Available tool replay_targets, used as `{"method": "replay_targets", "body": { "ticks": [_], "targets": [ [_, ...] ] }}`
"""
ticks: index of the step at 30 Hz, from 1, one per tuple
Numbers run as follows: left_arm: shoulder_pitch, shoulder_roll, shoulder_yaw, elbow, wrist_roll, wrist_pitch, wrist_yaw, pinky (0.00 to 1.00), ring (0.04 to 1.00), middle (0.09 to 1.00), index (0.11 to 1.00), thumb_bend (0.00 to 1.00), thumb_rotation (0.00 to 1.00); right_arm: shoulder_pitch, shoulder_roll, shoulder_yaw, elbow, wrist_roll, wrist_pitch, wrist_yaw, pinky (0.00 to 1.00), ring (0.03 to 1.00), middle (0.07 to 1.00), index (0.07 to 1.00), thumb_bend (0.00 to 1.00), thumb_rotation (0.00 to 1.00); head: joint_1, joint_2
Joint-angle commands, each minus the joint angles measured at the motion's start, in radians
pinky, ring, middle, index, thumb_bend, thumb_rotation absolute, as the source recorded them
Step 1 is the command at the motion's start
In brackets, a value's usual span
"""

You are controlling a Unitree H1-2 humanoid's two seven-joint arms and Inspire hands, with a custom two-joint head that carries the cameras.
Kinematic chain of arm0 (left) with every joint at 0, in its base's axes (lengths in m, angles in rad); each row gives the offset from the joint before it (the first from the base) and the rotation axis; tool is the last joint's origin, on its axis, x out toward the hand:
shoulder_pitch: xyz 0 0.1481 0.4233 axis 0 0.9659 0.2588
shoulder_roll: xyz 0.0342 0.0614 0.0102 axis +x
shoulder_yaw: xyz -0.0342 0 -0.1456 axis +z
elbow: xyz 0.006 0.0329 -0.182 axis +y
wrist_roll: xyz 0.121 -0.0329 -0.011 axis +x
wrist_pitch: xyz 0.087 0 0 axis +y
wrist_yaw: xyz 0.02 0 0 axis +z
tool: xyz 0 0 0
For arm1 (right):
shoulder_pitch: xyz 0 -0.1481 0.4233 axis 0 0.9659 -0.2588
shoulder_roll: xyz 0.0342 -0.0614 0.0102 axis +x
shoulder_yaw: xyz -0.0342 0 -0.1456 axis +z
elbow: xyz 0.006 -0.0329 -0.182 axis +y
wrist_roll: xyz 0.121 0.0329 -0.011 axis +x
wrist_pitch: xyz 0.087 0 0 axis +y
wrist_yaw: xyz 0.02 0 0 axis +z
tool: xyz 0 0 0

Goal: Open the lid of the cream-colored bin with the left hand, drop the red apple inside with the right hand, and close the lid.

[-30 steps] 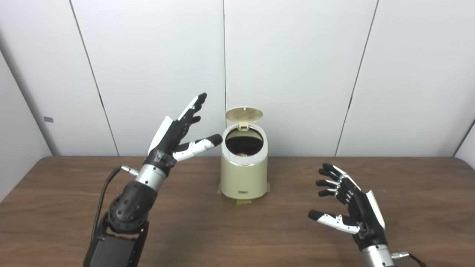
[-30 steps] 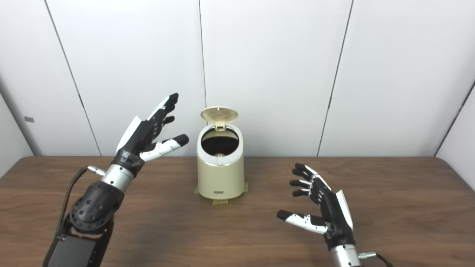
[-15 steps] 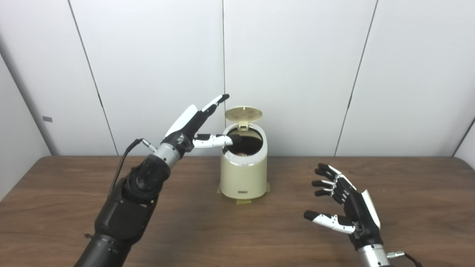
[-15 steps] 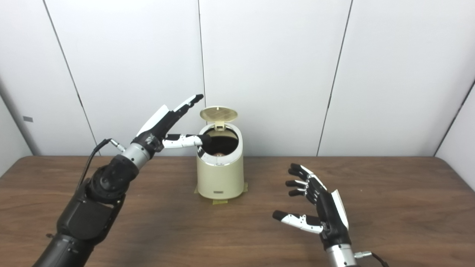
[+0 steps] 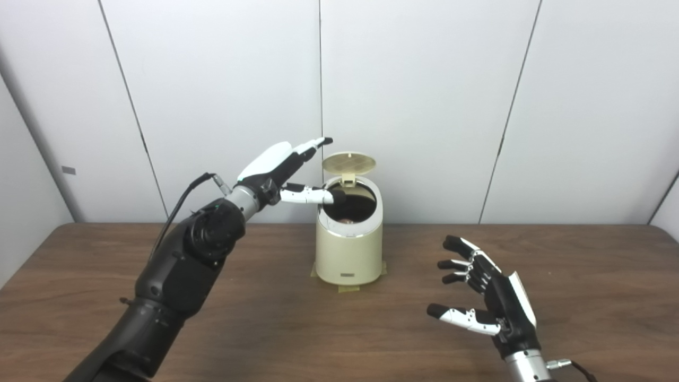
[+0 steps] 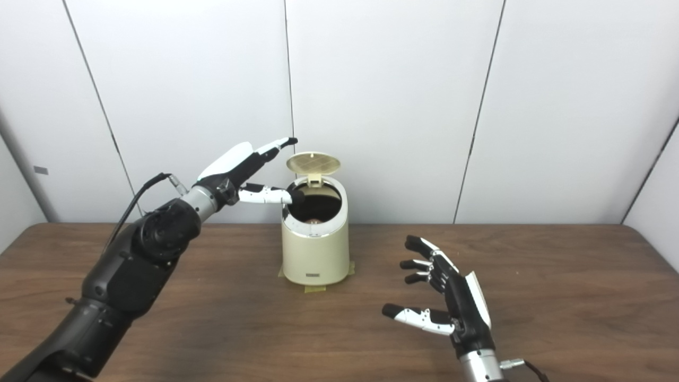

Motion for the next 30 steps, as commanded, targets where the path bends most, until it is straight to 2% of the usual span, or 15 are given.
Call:
{"method": "replay_targets", "body": {
  "ticks": [1,6,11,23,30],
  "targets": [
    [-0.069,0.030,0.000,-0.024,0.011,-0.014,-0.005,1.00,1.000,1.000,1.000,1.00,0.70,-0.024,0.011,0.004,-0.033,-0.004,-0.012,-0.006,0.57,0.693,0.828,0.823,0.84,0.30,0.000,0.001],
    [-0.073,0.069,-0.027,-0.057,0.016,-0.044,-0.085,1.00,1.000,1.000,1.000,1.00,0.68,-0.024,0.018,0.004,-0.042,-0.017,0.000,-0.009,0.57,0.689,0.827,0.825,0.84,0.31,-0.003,0.005],
    [-0.075,0.100,-0.036,-0.087,0.019,-0.068,-0.135,1.00,1.000,1.000,1.000,1.00,0.68,-0.027,0.024,0.001,-0.039,-0.020,0.004,-0.009,0.57,0.693,0.831,0.826,0.85,0.32,-0.005,0.008],
    [-0.057,0.131,-0.016,-0.163,0.011,-0.068,-0.186,1.00,1.000,1.000,1.000,1.00,0.67,-0.023,0.043,0.008,-0.046,-0.017,0.014,-0.006,0.56,0.693,0.833,0.826,0.85,0.31,-0.014,0.014],
    [-0.055,0.135,-0.030,-0.191,0.035,-0.091,-0.190,1.00,1.000,1.000,1.000,1.00,0.67,-0.023,0.050,0.009,-0.049,-0.027,0.020,-0.010,0.56,0.701,0.835,0.826,0.86,0.31,-0.018,0.018]
  ]
}}
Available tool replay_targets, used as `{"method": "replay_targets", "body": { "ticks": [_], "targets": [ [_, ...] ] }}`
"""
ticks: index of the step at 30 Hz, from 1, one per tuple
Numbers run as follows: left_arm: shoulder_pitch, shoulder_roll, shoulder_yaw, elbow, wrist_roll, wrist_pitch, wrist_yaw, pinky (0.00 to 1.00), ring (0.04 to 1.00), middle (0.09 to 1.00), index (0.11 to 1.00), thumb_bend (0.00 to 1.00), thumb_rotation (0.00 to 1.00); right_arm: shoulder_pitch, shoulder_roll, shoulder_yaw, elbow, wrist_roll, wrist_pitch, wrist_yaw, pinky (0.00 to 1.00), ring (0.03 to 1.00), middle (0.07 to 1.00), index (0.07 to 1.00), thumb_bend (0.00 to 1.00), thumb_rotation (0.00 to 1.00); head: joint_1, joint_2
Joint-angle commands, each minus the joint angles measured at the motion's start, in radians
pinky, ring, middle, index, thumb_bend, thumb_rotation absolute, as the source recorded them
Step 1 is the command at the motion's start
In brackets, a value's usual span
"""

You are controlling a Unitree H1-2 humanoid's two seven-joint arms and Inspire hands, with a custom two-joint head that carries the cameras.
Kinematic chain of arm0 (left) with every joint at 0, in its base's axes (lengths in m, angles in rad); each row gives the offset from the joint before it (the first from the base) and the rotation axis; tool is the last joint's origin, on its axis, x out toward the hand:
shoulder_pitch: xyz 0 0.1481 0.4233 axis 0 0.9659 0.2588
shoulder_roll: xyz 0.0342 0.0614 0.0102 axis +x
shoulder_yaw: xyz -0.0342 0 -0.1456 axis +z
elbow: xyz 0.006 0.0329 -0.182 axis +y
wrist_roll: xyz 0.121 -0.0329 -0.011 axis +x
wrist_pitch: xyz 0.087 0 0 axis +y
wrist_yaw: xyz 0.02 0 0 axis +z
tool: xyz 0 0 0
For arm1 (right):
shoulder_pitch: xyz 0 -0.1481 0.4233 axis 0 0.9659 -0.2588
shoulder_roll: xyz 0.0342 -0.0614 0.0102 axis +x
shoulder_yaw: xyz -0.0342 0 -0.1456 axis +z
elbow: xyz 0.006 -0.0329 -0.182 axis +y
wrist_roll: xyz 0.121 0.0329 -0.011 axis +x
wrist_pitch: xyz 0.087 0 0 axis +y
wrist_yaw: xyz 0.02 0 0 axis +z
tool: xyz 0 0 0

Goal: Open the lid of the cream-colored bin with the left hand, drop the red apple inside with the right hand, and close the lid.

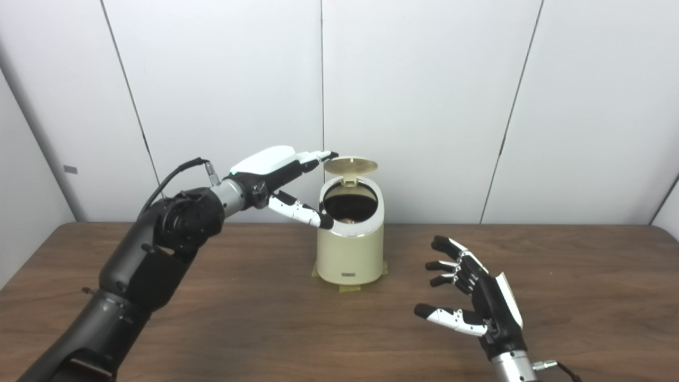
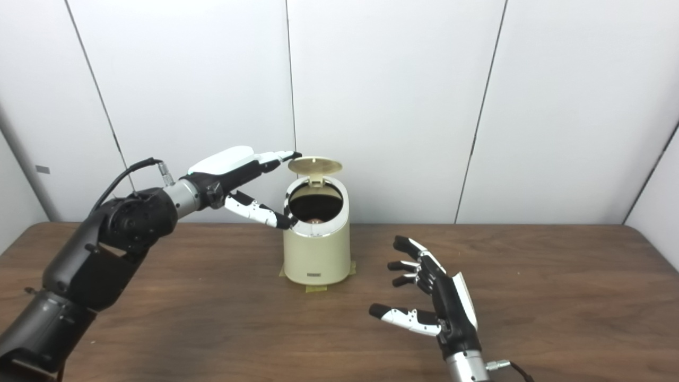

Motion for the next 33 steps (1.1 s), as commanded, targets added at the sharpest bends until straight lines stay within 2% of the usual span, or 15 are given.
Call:
{"method": "replay_targets", "body": {
  "ticks": [1,13,20,25,33],
  "targets": [
    [-0.052,0.021,0.007,-0.042,0.008,-0.028,0.010,1.00,1.000,1.000,1.000,1.00,0.67,-0.028,0.007,0.001,-0.032,-0.003,-0.010,-0.010,0.56,0.700,0.834,0.825,0.86,0.31,0.000,0.001],
    [-0.051,0.011,-0.003,-0.102,0.018,-0.041,-0.023,1.00,1.000,1.000,1.000,1.00,0.66,-0.030,0.015,0.004,-0.034,-0.016,0.000,-0.011,0.55,0.696,0.831,0.819,0.86,0.32,-0.006,0.007],
    [-0.052,0.013,-0.017,-0.126,0.037,-0.058,-0.035,1.00,1.000,1.000,1.000,1.00,0.70,-0.028,0.020,0.007,-0.042,-0.033,0.012,-0.019,0.55,0.691,0.830,0.820,0.86,0.33,-0.012,0.013],
    [-0.050,0.014,-0.024,-0.136,0.044,-0.068,-0.047,1.00,1.000,1.000,1.000,1.00,0.68,-0.026,0.023,0.007,-0.046,-0.026,0.022,-0.017,0.57,0.705,0.835,0.825,0.86,0.33,-0.014,0.016],
    [-0.054,0.037,-0.058,-0.156,0.157,-0.086,-0.062,1.00,1.000,1.000,1.000,1.00,0.70,-0.027,0.022,0.009,-0.049,-0.038,0.017,-0.021,0.56,0.700,0.828,0.824,0.86,0.33,-0.014,0.024]
  ]
}}
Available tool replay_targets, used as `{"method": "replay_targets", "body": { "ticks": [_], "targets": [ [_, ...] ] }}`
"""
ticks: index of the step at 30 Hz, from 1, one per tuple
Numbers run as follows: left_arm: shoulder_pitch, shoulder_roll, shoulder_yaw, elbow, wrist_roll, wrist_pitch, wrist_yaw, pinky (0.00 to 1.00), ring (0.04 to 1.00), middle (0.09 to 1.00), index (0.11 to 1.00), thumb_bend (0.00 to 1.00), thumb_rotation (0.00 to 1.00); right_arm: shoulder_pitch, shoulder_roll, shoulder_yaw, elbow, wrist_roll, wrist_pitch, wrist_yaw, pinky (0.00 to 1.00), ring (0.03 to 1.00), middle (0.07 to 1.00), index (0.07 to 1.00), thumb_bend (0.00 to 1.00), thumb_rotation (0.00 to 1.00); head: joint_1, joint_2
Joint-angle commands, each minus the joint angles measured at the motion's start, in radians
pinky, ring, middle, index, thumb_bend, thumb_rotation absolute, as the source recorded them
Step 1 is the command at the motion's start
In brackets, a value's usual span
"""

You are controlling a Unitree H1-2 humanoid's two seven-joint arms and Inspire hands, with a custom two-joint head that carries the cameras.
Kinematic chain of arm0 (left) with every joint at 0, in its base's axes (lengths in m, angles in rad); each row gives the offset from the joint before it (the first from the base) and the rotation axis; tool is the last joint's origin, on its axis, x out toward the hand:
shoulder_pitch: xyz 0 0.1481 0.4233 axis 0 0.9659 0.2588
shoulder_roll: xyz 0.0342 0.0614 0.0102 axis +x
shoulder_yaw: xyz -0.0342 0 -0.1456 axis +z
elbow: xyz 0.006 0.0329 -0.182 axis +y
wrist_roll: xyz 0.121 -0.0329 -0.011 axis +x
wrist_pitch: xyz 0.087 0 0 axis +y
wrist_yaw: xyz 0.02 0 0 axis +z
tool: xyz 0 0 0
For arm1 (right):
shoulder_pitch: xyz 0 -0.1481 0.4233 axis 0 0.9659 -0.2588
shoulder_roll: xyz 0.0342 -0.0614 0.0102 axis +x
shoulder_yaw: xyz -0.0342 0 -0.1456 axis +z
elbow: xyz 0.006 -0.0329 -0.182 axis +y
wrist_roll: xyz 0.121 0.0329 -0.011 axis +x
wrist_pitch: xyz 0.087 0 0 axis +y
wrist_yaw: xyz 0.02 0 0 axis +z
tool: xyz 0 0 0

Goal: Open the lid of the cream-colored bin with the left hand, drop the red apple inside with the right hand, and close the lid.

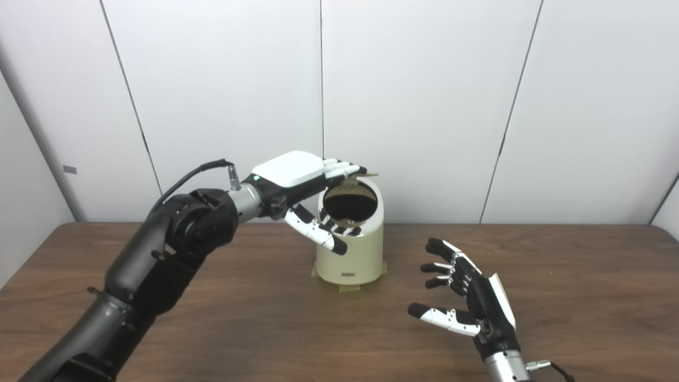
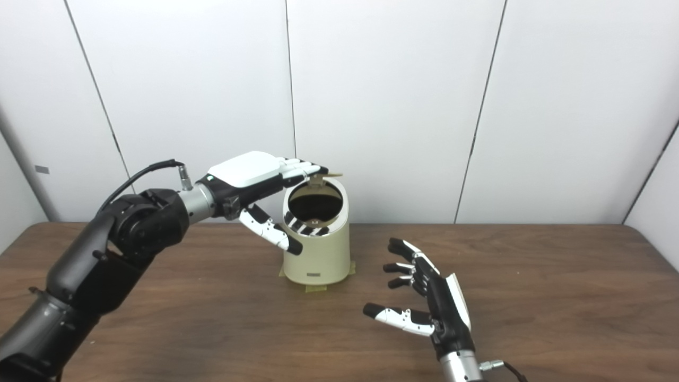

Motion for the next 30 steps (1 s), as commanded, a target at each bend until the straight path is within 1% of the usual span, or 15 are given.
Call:
{"method": "replay_targets", "body": {
  "ticks": [1,5,9,14,19,27,30],
  "targets": [
    [-0.055,0.030,0.003,-0.029,0.033,0.001,-0.001,1.00,1.000,1.000,1.000,1.00,0.70,-0.027,0.002,0.003,-0.039,-0.001,-0.020,-0.010,0.56,0.699,0.828,0.824,0.86,0.33,0.000,0.002],
    [-0.052,0.032,0.003,-0.033,0.058,0.014,-0.021,1.00,1.000,1.000,1.000,1.00,0.70,-0.025,0.002,0.004,-0.041,0.010,-0.016,-0.003,0.56,0.703,0.831,0.823,0.85,0.33,0.000,0.004],
    [-0.046,0.032,0.008,-0.028,0.070,0.019,-0.025,1.00,1.000,1.000,1.000,1.00,0.70,-0.025,0.001,0.005,-0.040,0.011,-0.021,-0.004,0.55,0.702,0.829,0.822,0.86,0.32,0.000,0.005],
    [-0.033,0.030,0.018,-0.017,0.058,0.026,-0.030,1.00,1.000,0.997,1.000,1.00,0.70,-0.023,0.001,0.007,-0.047,0.004,-0.011,-0.005,0.55,0.700,0.828,0.822,0.86,0.33,-0.001,0.010],
    [-0.022,0.030,0.026,-0.004,0.033,0.011,-0.021,1.00,1.000,0.993,1.000,1.00,0.71,-0.021,0.002,0.009,-0.054,0.001,-0.004,-0.006,0.56,0.702,0.832,0.824,0.85,0.32,-0.001,0.012],
    [0.000,0.029,0.033,-0.009,0.022,0.020,-0.024,1.00,1.000,0.979,1.000,1.00,0.71,-0.020,0.004,0.010,-0.060,-0.010,0.003,-0.013,0.56,0.698,0.825,0.821,0.85,0.32,-0.003,0.017],
    [0.009,0.026,0.031,-0.019,0.025,0.035,-0.035,1.00,1.000,0.982,1.000,1.00,0.71,-0.020,0.004,0.012,-0.062,-0.010,0.003,-0.013,0.56,0.700,0.827,0.823,0.84,0.32,-0.003,0.019]
  ]
}}
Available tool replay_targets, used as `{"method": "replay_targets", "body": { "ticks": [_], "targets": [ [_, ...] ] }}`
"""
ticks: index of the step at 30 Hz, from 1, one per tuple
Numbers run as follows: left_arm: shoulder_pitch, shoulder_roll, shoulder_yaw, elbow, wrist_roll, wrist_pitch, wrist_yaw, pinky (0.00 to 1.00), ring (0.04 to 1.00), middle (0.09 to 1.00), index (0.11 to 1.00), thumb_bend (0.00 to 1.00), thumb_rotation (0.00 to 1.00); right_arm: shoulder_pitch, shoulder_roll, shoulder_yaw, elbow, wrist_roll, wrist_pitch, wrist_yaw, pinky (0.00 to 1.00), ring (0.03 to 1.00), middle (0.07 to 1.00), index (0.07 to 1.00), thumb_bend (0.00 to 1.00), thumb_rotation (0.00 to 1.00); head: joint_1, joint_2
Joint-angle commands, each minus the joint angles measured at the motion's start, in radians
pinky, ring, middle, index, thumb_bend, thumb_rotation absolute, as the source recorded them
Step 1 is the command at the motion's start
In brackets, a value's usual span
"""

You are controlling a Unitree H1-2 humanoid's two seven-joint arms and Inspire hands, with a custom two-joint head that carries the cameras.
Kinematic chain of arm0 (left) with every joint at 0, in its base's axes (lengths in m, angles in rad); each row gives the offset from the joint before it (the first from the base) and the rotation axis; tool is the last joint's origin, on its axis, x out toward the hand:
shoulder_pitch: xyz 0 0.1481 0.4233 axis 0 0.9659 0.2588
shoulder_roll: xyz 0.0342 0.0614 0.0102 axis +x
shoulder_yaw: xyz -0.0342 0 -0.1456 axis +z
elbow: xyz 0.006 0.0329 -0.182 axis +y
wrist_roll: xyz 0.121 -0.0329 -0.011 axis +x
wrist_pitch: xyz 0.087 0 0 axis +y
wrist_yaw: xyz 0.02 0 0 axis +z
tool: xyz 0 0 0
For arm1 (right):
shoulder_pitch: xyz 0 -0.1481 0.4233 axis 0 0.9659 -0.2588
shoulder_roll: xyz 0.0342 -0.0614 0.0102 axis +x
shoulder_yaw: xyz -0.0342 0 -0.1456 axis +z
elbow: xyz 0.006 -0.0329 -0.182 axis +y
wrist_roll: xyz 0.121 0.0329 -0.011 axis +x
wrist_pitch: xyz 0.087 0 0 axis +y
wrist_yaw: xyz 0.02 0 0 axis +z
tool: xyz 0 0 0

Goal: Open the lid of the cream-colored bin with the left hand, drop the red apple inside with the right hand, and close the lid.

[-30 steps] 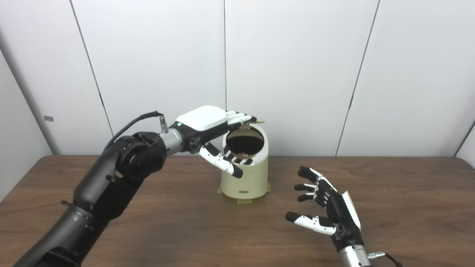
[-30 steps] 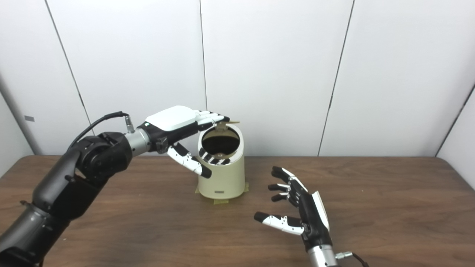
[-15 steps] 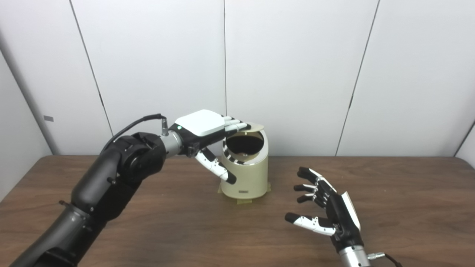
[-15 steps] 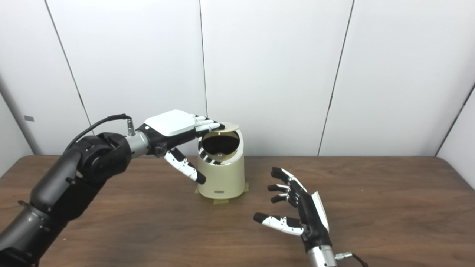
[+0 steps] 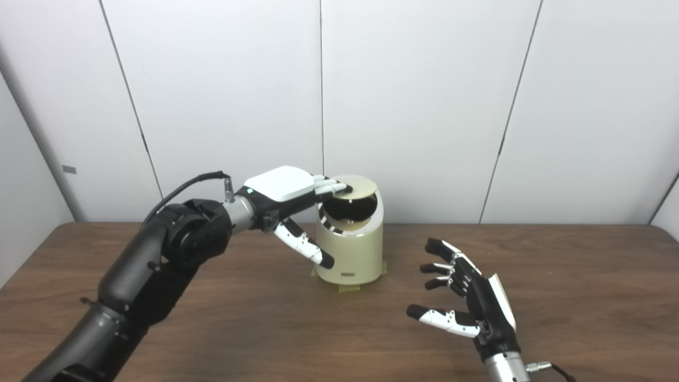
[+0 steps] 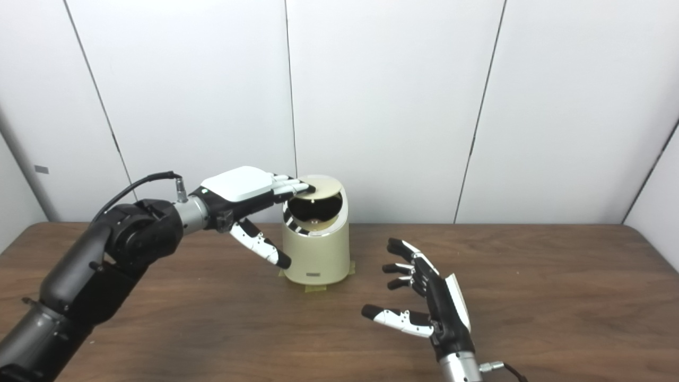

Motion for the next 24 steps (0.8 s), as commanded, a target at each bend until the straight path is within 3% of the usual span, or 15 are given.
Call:
{"method": "replay_targets", "body": {
  "ticks": [1,7,11,24],
  "targets": [
    [-0.032,0.018,0.013,-0.025,-0.004,0.013,0.002,1.00,1.000,0.982,1.000,1.00,0.71,-0.031,0.003,0.003,-0.033,-0.001,-0.014,-0.005,0.56,0.701,0.828,0.824,0.84,0.32,-0.003,0.002],
    [-0.019,0.016,0.004,-0.042,0.001,0.017,-0.011,1.00,1.000,0.989,1.000,1.00,0.71,-0.029,0.006,0.005,-0.046,0.003,0.006,-0.005,0.57,0.703,0.828,0.823,0.85,0.32,-0.003,0.007],
    [-0.013,0.019,-0.010,-0.034,0.017,-0.022,0.006,1.00,1.000,0.981,1.000,1.00,0.70,-0.028,0.007,0.007,-0.051,0.007,0.010,-0.004,0.58,0.707,0.830,0.825,0.85,0.32,-0.005,0.010],
    [0.021,0.001,-0.095,-0.043,0.211,-0.080,0.097,1.00,1.000,0.989,1.000,1.00,0.71,-0.028,0.006,0.017,-0.061,-0.015,0.018,-0.014,0.55,0.691,0.818,0.822,0.84,0.33,-0.011,0.018]
  ]
}}
